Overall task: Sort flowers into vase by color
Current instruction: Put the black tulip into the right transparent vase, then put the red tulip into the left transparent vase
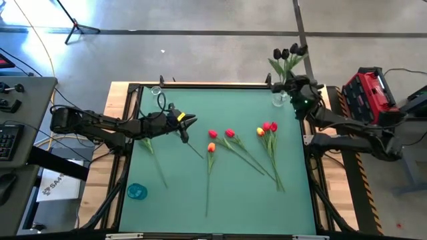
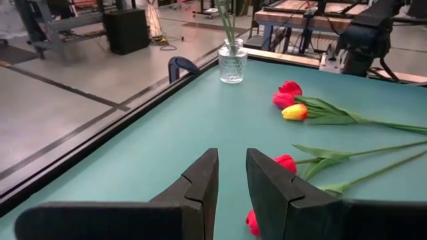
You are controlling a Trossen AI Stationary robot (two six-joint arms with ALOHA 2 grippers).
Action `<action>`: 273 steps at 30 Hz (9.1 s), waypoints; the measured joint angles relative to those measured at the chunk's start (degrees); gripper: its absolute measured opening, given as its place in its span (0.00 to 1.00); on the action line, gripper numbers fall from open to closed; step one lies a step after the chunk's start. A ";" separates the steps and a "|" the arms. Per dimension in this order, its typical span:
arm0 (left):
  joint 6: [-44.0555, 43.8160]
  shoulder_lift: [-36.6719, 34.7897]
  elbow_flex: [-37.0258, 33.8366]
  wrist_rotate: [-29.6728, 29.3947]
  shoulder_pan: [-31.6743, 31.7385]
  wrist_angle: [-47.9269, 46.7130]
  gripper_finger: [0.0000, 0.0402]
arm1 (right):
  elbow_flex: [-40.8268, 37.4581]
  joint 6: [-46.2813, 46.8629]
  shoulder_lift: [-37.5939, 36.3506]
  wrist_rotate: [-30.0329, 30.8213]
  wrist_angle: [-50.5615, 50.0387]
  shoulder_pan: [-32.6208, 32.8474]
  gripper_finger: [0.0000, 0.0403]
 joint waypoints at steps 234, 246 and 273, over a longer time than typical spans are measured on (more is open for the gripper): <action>-9.77 -19.47 24.39 -8.76 38.41 -53.29 0.02 | 14.62 15.78 31.33 -38.25 -10.61 27.81 0.47; -11.69 -19.50 18.02 -4.53 39.60 -52.99 0.22 | 14.67 19.47 40.74 -36.35 -15.89 28.85 0.47; -3.82 -34.08 19.39 16.85 31.42 -47.62 0.44 | 14.67 10.54 56.44 -33.90 3.32 29.32 0.42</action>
